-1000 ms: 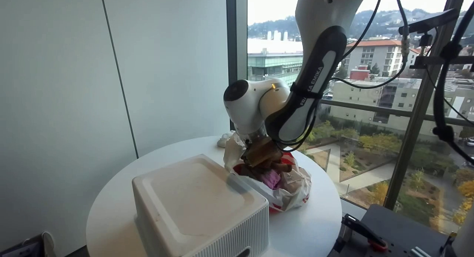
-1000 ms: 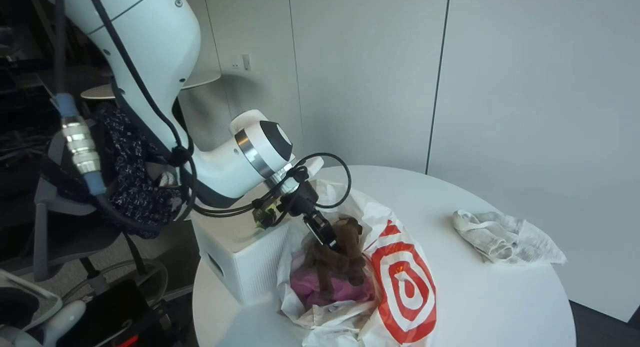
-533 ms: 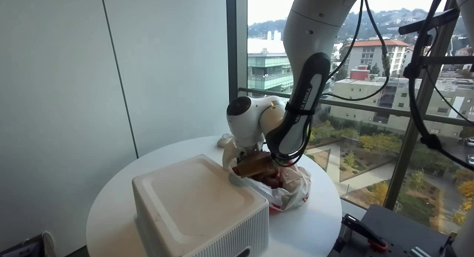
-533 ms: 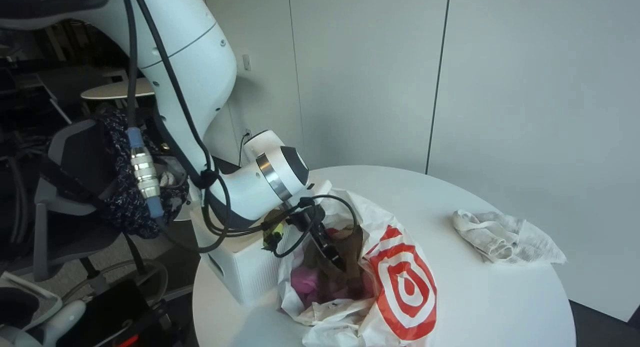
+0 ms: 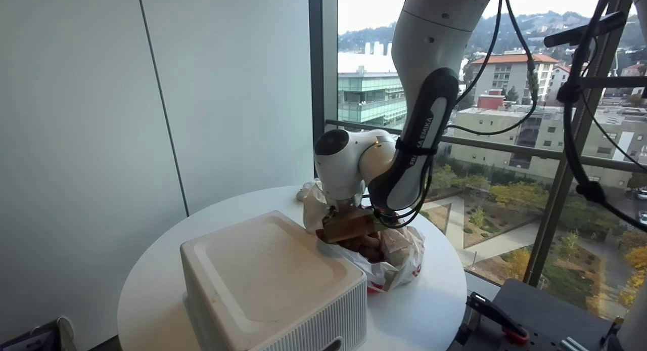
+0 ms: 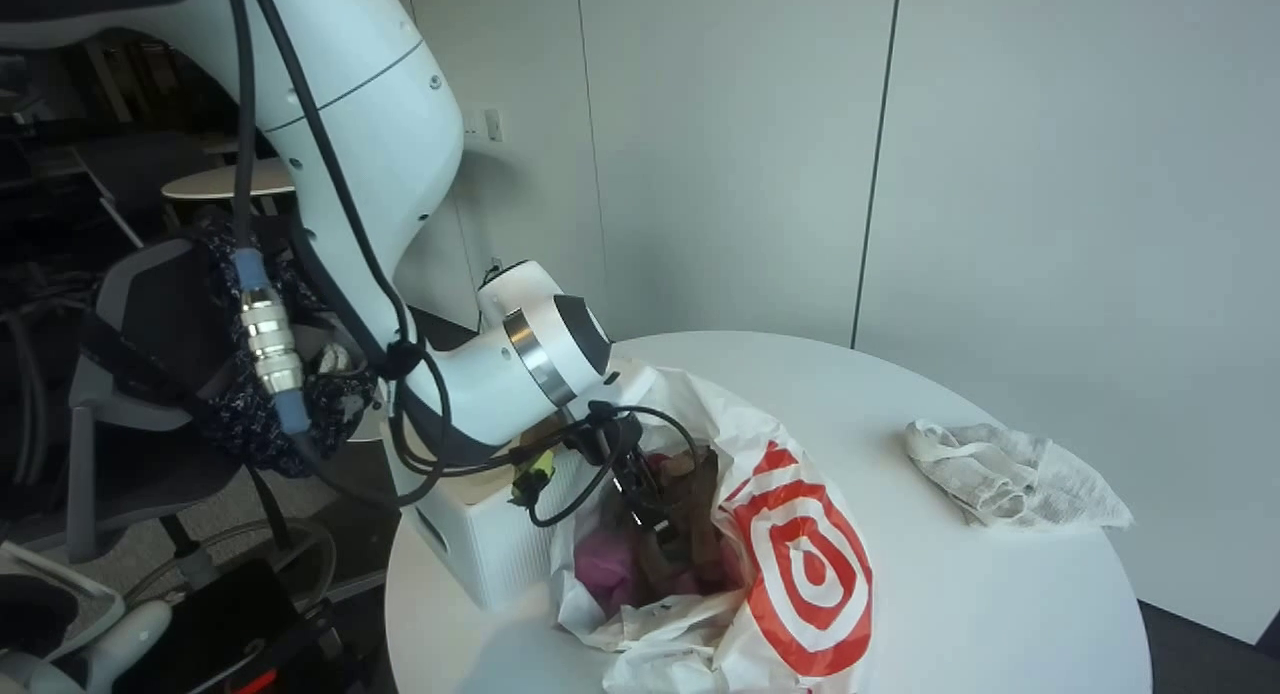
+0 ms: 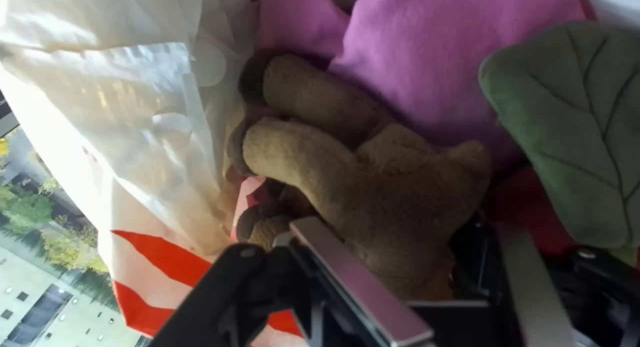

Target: Move all the objects from the basket into the plastic

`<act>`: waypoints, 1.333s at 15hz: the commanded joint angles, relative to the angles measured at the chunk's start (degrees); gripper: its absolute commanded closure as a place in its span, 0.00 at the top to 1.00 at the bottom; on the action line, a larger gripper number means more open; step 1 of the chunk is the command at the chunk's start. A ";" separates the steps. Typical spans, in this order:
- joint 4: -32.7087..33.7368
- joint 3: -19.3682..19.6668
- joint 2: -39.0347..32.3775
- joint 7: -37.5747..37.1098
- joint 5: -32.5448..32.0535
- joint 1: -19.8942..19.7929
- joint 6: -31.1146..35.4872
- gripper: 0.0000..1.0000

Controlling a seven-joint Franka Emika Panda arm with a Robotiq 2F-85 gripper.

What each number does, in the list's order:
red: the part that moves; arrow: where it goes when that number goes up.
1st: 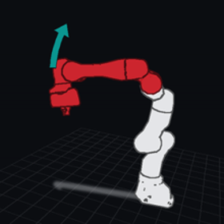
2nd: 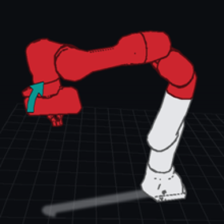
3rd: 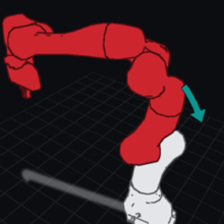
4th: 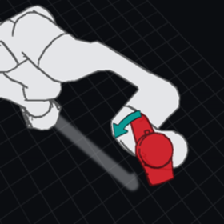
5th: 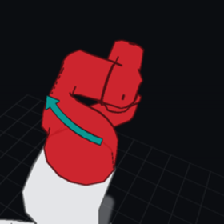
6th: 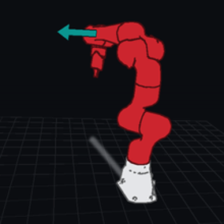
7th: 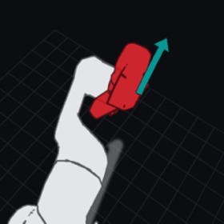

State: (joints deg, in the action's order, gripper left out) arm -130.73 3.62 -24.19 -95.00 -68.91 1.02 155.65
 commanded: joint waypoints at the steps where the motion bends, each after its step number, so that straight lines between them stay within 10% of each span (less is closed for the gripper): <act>1: -6.38 -1.77 10.94 0.12 4.61 0.96 -3.75 0.96; 9: -18.49 -3.62 28.42 -0.53 13.32 1.23 -21.26 1.00; 20: -21.34 -0.85 20.56 -7.52 3.47 -3.13 -10.03 1.00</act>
State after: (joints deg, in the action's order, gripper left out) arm -153.57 1.37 0.48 -99.72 -60.96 -0.18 141.41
